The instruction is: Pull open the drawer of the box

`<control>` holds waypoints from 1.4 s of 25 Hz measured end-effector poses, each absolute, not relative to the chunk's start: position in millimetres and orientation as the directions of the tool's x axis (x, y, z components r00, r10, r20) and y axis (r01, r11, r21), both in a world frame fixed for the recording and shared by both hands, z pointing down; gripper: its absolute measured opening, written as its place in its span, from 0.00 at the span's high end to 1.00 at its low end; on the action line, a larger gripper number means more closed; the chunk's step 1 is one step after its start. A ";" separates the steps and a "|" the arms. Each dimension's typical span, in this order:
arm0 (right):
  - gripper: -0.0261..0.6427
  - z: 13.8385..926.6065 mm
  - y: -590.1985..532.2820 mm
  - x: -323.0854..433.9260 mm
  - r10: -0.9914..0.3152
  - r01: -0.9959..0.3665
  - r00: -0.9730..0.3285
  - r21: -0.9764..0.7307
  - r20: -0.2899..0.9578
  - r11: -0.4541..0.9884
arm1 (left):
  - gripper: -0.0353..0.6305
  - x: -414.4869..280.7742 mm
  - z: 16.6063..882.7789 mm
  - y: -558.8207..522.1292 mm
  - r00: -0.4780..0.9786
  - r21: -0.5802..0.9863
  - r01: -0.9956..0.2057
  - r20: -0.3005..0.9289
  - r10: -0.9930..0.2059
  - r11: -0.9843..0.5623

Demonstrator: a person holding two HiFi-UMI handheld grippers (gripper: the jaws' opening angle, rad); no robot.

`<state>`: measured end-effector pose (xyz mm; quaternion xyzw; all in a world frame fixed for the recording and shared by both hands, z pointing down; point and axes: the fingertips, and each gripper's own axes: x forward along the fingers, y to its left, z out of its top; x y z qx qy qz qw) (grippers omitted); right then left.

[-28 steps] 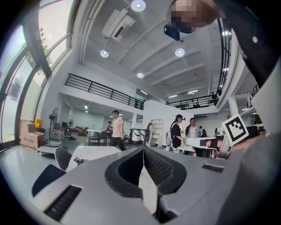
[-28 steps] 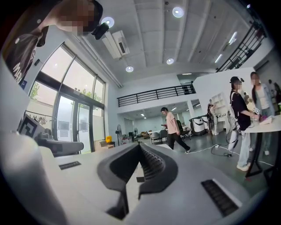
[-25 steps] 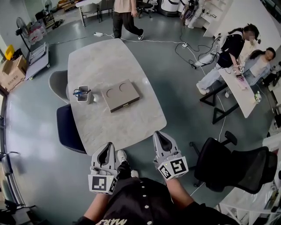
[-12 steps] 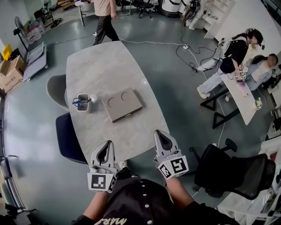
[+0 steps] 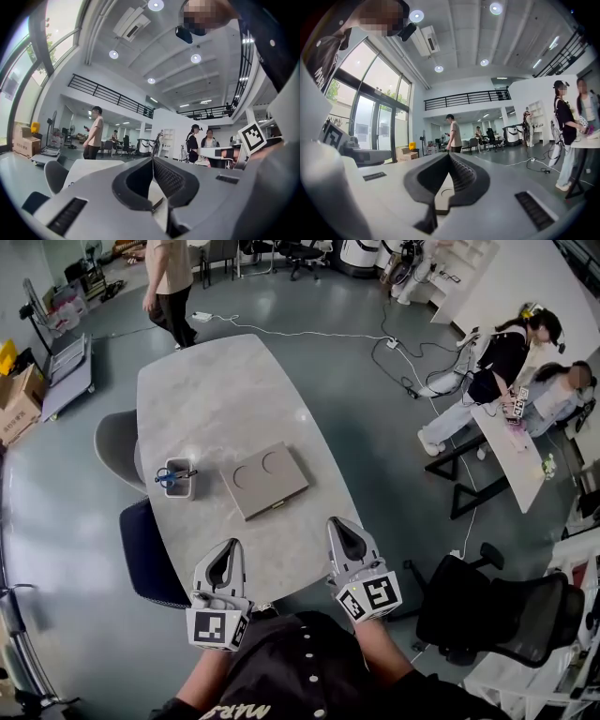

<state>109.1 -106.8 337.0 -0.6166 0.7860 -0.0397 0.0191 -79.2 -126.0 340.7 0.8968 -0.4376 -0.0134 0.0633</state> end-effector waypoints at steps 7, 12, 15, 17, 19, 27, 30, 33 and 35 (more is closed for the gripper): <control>0.97 347.8 -121.2 108.3 -0.971 -0.967 -0.237 -0.105 0.046 0.231 | 0.92 -78.6 350.4 -144.2 0.622 0.135 -0.780 0.059 -0.781 -0.611; 0.97 355.4 -137.4 114.5 -0.964 -0.959 -0.259 -0.134 0.066 0.249 | 0.92 -71.7 352.7 -154.5 0.605 0.137 -0.794 0.068 -0.794 -0.593; 0.97 374.5 -150.4 121.0 -0.951 -0.954 -0.275 -0.162 0.143 0.252 | 0.92 -66.1 352.5 -159.4 0.580 0.150 -0.811 0.075 -0.811 -0.566; 0.97 387.3 -158.7 124.7 -0.941 -0.953 -0.281 -0.171 0.190 0.250 | 0.92 -61.9 350.8 -161.6 0.570 0.148 -0.818 0.072 -0.819 -0.556; 0.97 394.2 -165.9 128.0 -0.933 -0.950 -0.292 -0.172 0.209 0.259 | 0.92 -56.6 350.1 -164.6 0.567 0.143 -0.820 0.069 -0.821 -0.554; 0.97 429.7 -185.4 126.9 -0.896 -0.914 -0.358 -0.293 0.264 0.279 | 0.92 -54.5 368.3 -169.0 0.540 0.154 -0.839 0.134 -0.831 -0.521; 0.96 453.0 -194.2 120.3 -0.870 -0.906 -0.388 -0.300 0.306 0.299 | 0.92 -49.5 378.2 -171.0 0.552 0.155 -0.832 0.157 -0.819 -0.532; 0.96 477.8 -198.7 113.2 -0.839 -0.899 -0.409 -0.314 0.357 0.305 | 0.92 -43.2 389.7 -170.0 0.563 0.156 -0.826 0.189 -0.805 -0.541; 0.96 495.8 -200.9 109.0 -0.815 -0.891 -0.425 -0.339 0.394 0.301 | 0.92 -42.3 400.7 -170.6 0.556 0.168 -0.831 0.222 -0.801 -0.530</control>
